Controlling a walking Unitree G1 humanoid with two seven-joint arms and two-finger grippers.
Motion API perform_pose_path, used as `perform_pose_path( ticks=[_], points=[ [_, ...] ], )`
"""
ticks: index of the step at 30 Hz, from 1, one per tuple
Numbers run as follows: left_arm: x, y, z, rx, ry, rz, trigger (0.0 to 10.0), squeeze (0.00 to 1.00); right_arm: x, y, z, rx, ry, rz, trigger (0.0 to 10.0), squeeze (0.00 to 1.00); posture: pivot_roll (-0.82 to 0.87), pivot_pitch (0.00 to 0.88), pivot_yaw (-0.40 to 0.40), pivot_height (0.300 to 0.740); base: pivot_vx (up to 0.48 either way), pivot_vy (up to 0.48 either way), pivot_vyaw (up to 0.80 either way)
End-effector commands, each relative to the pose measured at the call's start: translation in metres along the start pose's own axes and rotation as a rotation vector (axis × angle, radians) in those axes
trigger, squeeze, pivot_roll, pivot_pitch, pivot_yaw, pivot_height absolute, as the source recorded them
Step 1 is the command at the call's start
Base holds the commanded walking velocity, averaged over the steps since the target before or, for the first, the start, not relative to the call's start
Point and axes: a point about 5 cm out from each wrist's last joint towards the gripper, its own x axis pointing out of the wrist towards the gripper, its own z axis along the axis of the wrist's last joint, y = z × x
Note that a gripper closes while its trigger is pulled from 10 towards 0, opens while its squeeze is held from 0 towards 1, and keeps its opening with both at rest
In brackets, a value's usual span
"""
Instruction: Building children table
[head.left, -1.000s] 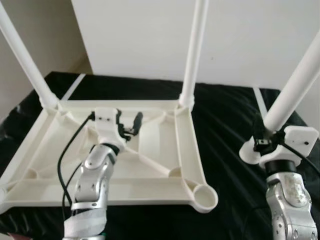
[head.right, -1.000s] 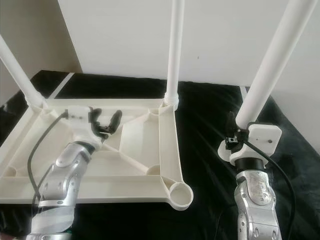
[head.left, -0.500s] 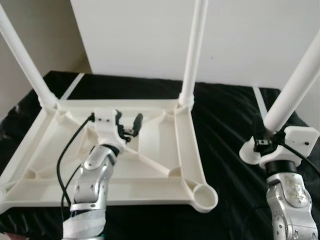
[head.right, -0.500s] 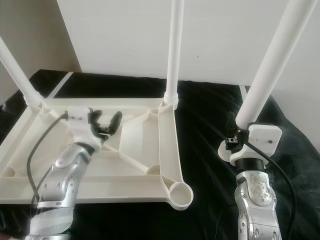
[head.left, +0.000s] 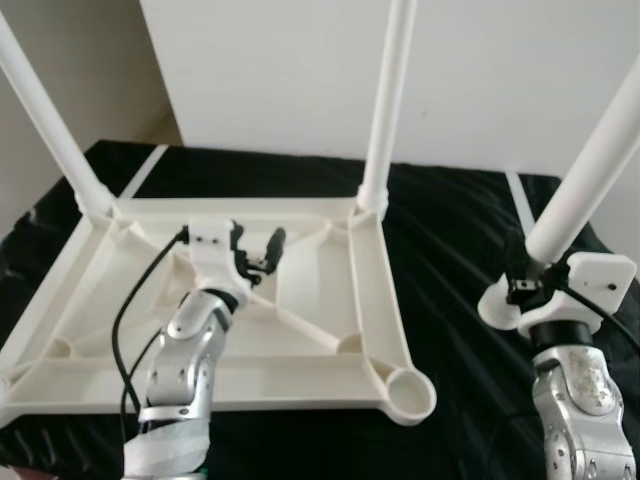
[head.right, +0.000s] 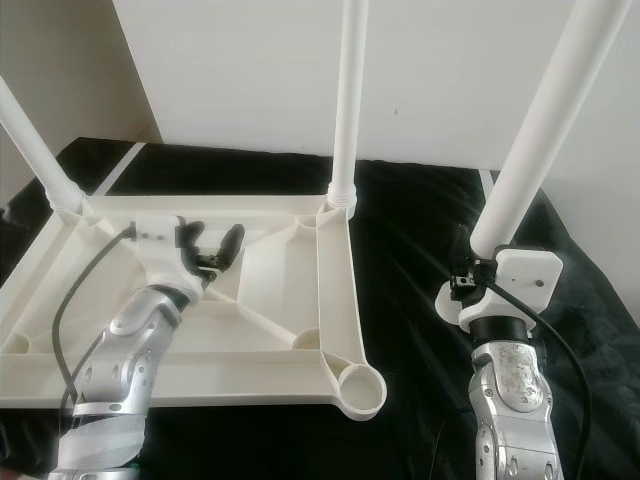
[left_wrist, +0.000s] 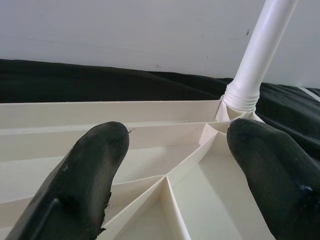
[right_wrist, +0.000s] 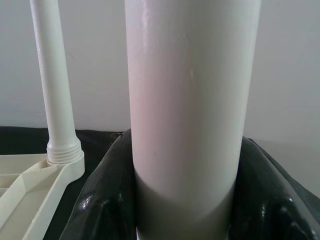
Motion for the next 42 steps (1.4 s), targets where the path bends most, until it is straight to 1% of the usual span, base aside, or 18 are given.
perform_pose_path(
  ticks=[1,16,22,34,40,42],
  points=[
    [-0.0016,0.0005,0.0,-0.003,0.004,0.018,10.0,0.0,-0.0002,-0.0001,0.0049,-0.005,-0.018,0.009,10.0,0.0,-0.02,0.055,-0.011,0.74,0.0,0.0,0.0],
    [-0.001,0.0002,-0.0009,-0.022,0.008,0.021,10.0,0.0,-0.0005,-0.001,0.0048,-0.008,-0.016,0.008,10.0,0.0,-0.03,0.053,-0.013,0.74,-0.02,0.0,0.0],
    [-0.0004,0.0005,-0.0013,-0.021,0.012,0.023,10.0,0.0,0.0002,-0.0013,0.0045,-0.008,-0.016,0.009,10.0,0.0,-0.03,0.053,-0.015,0.74,-0.146,0.0,0.0],
    [-0.0003,0.0018,-0.0021,-0.024,0.01,0.027,10.0,0.0,0.0006,-0.0009,0.0044,-0.009,-0.018,0.012,10.0,0.0,-0.02,0.05,-0.016,0.74,-0.261,0.0,0.0],
    [-0.0001,0.0016,-0.0022,-0.029,0.01,0.027,10.0,0.0,0.0004,-0.0013,0.0043,-0.009,-0.018,0.011,10.0,0.0,-0.02,0.05,-0.018,0.74,0.0,0.0,0.0],
    [-0.0002,0.0015,-0.0019,-0.029,0.008,0.027,10.0,0.0,0.0004,-0.0012,0.0045,-0.009,-0.018,0.013,10.0,0.0,-0.02,0.05,-0.02,0.74,-0.283,0.0,0.0]
  ],
)
